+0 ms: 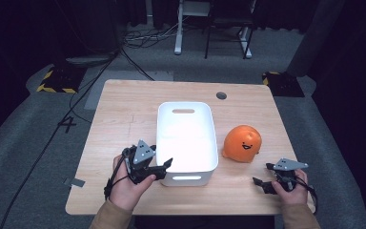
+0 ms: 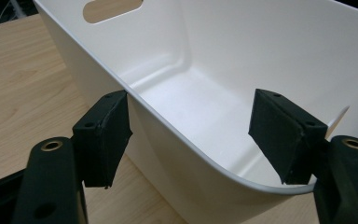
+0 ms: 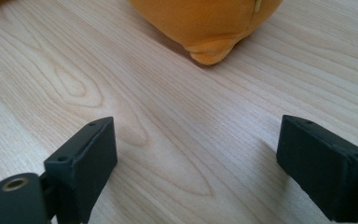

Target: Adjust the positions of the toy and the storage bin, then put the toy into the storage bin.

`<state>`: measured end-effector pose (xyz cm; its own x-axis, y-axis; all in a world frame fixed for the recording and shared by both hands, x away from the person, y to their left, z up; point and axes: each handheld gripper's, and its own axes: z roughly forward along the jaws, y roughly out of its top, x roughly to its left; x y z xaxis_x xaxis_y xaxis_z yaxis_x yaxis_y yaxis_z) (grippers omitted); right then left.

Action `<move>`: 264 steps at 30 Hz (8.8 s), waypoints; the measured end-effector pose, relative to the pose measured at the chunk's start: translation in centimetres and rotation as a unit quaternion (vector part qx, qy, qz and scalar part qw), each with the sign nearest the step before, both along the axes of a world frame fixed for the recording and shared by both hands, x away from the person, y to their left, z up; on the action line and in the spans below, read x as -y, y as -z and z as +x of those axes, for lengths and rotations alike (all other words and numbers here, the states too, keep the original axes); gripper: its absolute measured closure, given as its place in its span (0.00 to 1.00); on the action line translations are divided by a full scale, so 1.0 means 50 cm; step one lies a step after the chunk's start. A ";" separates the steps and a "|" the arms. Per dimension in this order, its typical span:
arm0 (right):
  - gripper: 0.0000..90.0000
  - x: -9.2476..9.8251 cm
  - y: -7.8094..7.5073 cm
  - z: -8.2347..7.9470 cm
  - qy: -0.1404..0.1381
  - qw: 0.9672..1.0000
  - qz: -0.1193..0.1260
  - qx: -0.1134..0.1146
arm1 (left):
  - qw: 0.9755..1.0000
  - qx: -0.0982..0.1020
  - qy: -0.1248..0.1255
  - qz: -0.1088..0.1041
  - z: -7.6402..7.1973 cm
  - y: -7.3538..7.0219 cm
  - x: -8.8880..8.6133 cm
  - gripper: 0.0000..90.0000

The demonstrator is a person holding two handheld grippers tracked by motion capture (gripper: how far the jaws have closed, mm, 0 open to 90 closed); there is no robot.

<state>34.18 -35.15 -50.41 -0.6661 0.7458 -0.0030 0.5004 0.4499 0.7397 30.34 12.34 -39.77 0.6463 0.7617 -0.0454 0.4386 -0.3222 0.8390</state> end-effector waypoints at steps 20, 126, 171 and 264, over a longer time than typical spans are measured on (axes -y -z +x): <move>0.14 0.000 0.000 0.001 -0.002 1.000 0.000 -0.001 | 0.999 -0.010 0.040 -0.003 -0.079 0.002 0.081 0.25; 0.37 0.037 -0.101 -0.005 0.023 0.998 0.043 0.037 | 0.987 -0.100 -0.093 0.079 0.120 0.210 -0.195 0.13; 0.66 -0.019 -0.234 0.128 -0.078 0.981 0.127 0.124 | 0.988 -0.097 -0.089 0.082 0.119 0.210 -0.193 0.13; 0.93 -0.013 -0.477 0.101 -0.183 0.955 0.152 0.179 | 0.988 -0.098 -0.088 0.083 0.119 0.209 -0.194 0.13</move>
<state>39.25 -34.52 -26.58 -0.8787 0.4668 -0.0996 0.0416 0.2827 0.9583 36.29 22.02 -50.23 0.4950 0.8687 -0.0212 0.6485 -0.3531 0.6744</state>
